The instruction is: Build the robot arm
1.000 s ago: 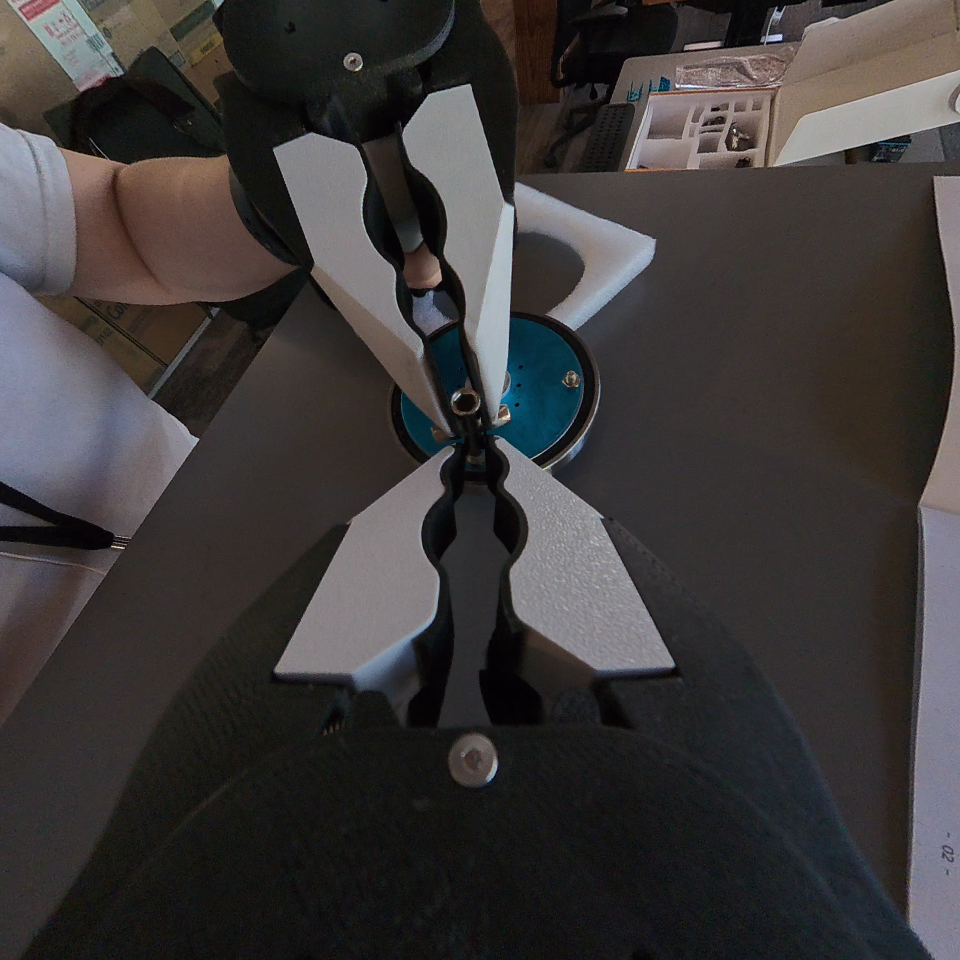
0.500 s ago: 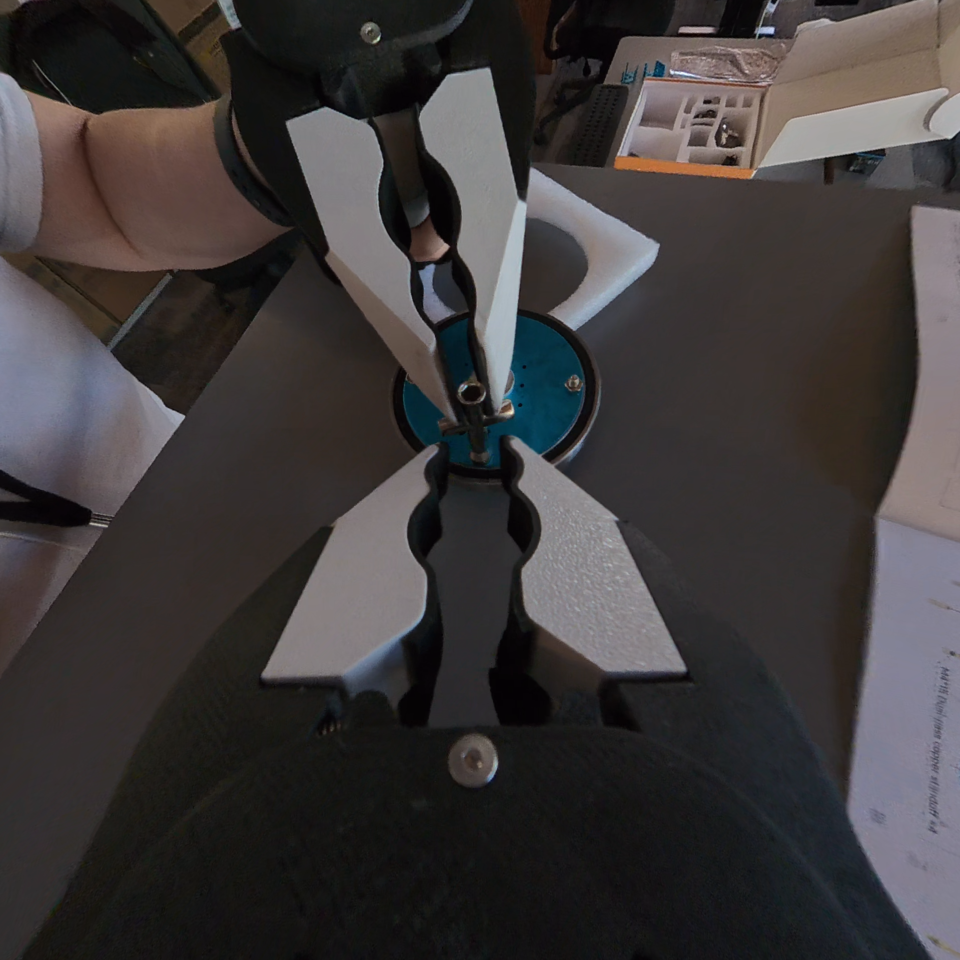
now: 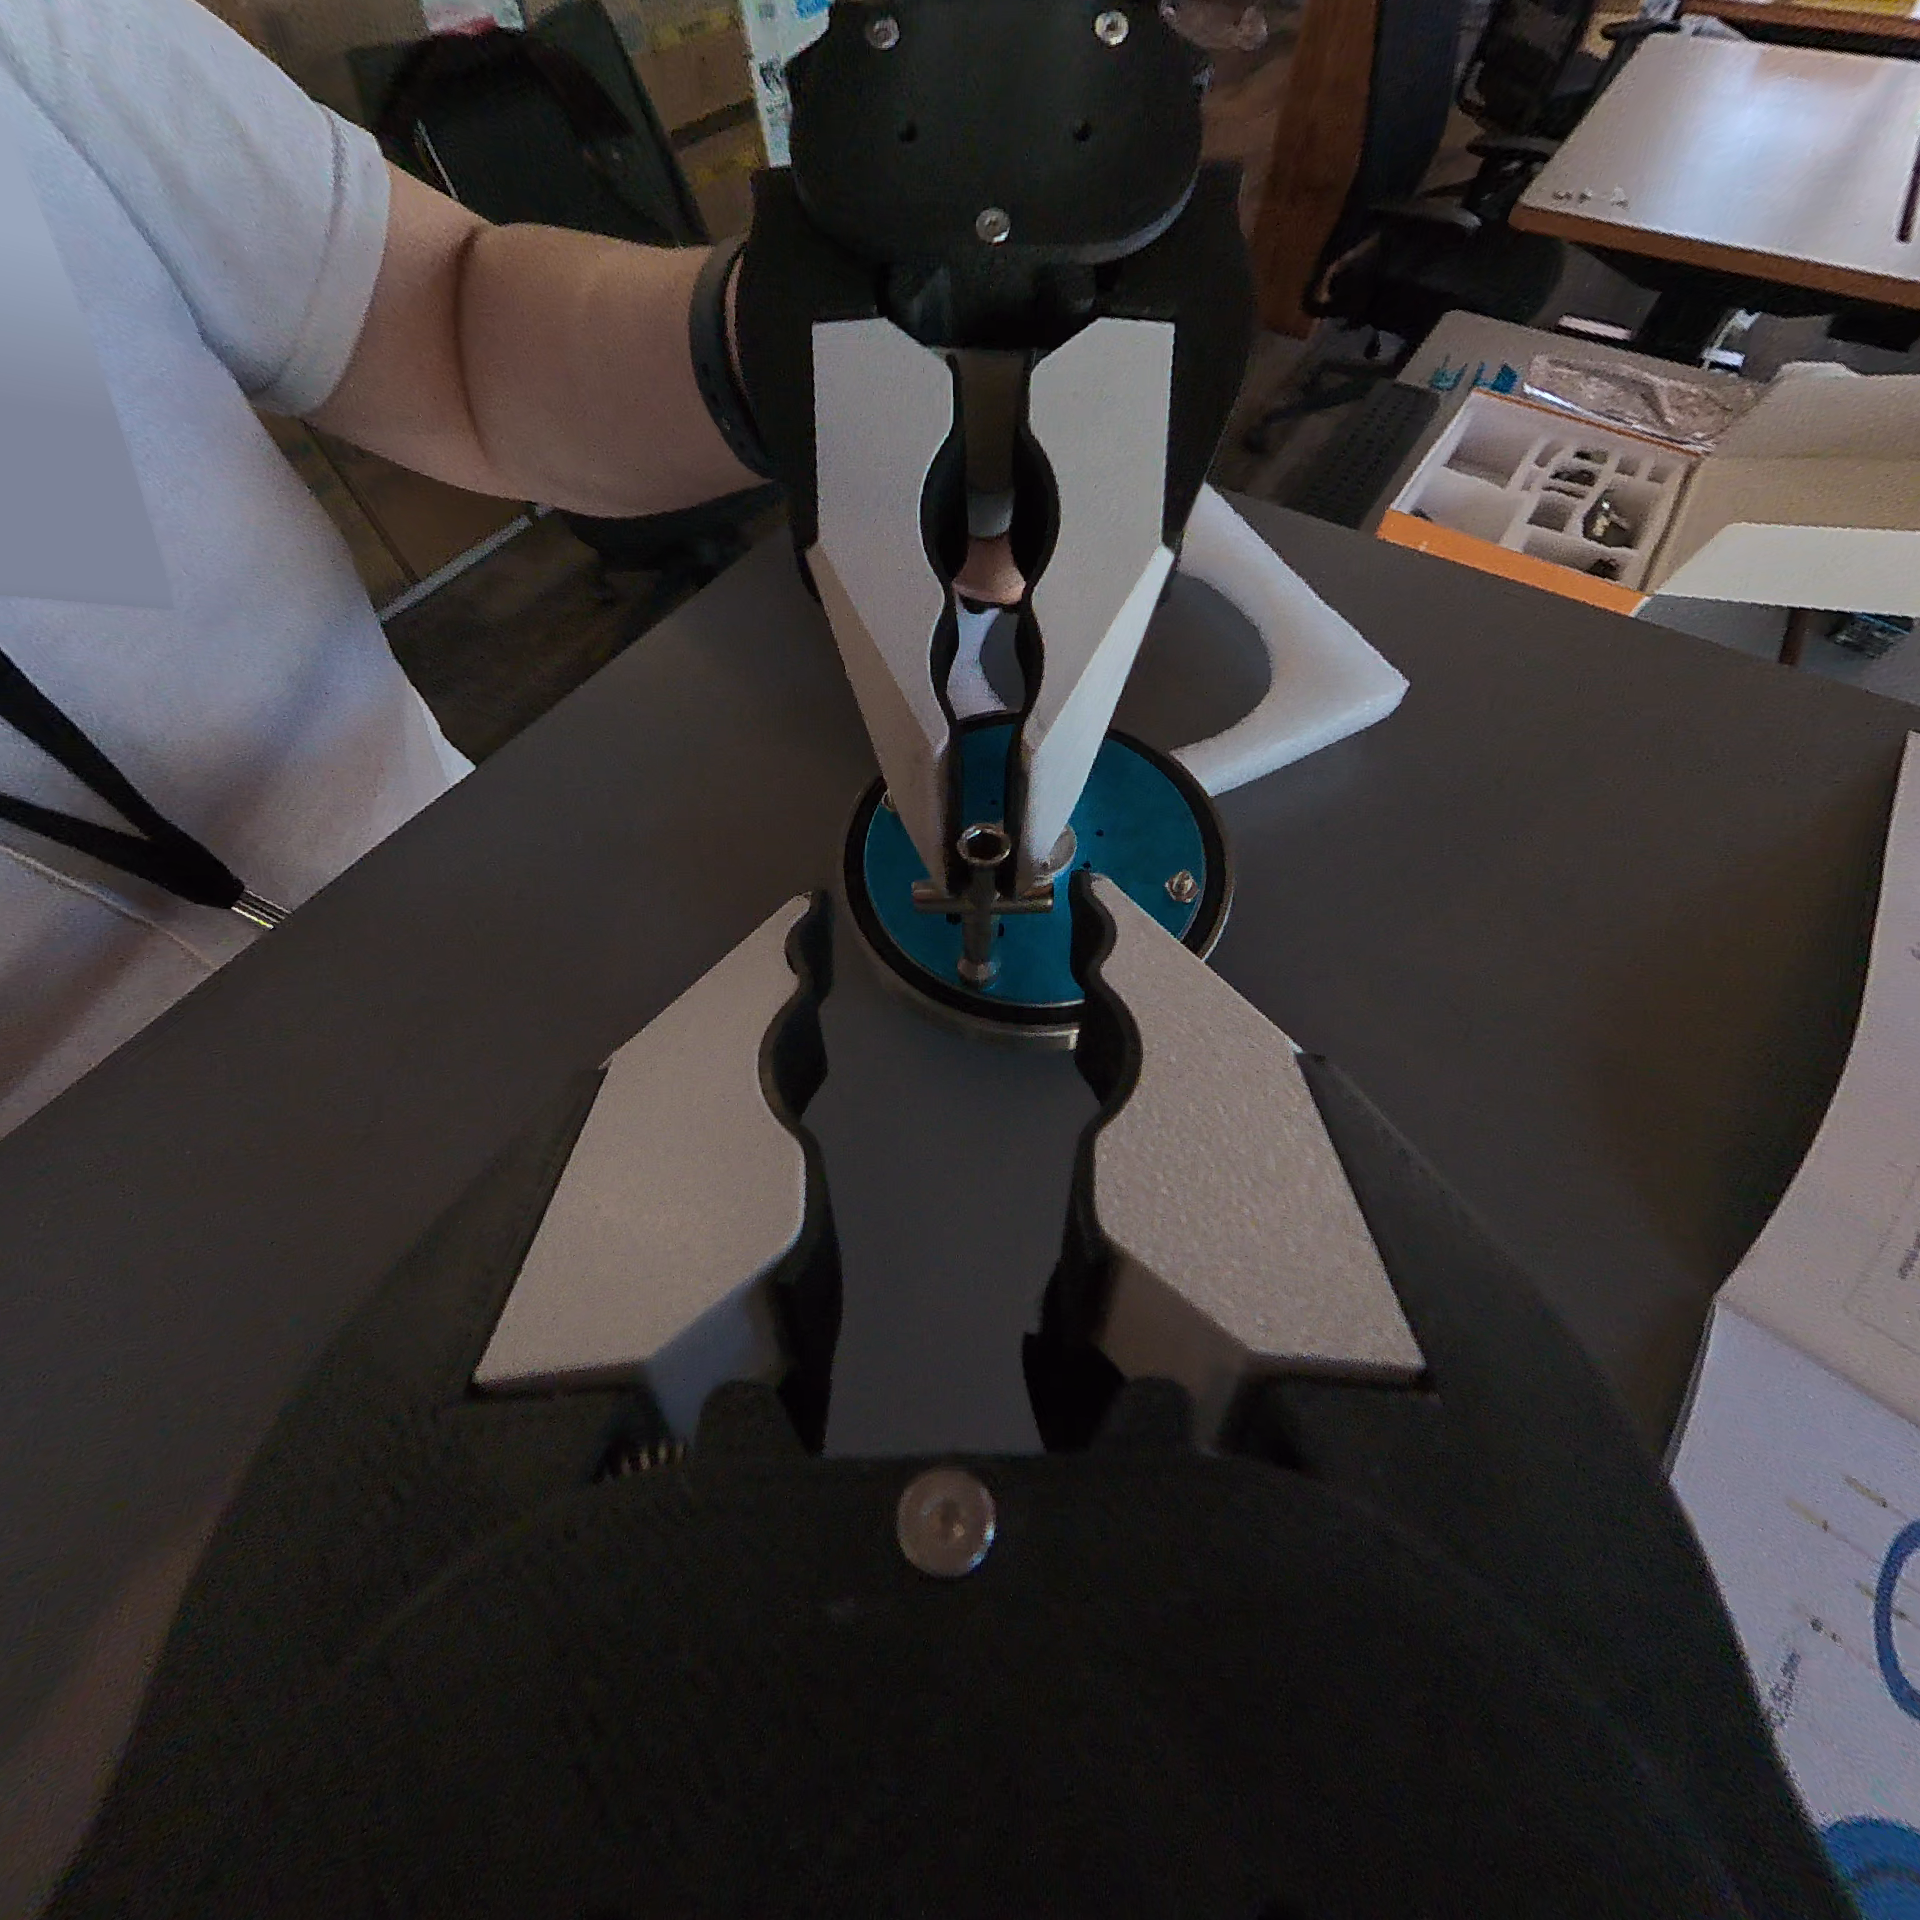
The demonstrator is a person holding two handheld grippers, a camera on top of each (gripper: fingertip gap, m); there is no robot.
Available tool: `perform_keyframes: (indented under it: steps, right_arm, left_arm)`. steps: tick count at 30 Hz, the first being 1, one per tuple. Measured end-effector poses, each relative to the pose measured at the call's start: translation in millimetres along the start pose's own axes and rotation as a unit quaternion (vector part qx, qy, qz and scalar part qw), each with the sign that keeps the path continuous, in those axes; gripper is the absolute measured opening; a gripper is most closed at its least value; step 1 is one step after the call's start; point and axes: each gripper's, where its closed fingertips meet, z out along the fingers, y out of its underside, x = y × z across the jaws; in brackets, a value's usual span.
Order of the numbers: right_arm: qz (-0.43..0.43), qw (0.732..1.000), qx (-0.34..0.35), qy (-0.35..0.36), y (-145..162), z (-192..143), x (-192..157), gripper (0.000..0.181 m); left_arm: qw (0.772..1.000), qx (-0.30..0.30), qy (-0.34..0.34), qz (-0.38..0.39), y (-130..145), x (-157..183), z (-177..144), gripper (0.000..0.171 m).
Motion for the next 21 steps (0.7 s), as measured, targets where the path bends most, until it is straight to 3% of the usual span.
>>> perform_keyframes:
  steps: [7, 12, 21]
  right_arm:
    - [0.008, 0.999, 0.005, -0.046, 2.0, 1.9, 3.6, 0.026]
    - [0.02, 0.998, 0.01, -0.054, 2.0, 1.9, 4.0, 0.026]
    - [0.039, 0.999, -0.007, 0.02, 2.9, 3.4, 5.7, 0.025]
  left_arm:
    - [1.0, -0.007, 0.001, 0.012, 0.6, 1.4, -0.5, 0.007]
    - [1.0, -0.012, 0.006, 0.013, 0.4, 1.1, 0.6, 0.007]
    - [1.0, -0.01, 0.02, 0.006, 0.4, 1.3, 1.1, 0.007]
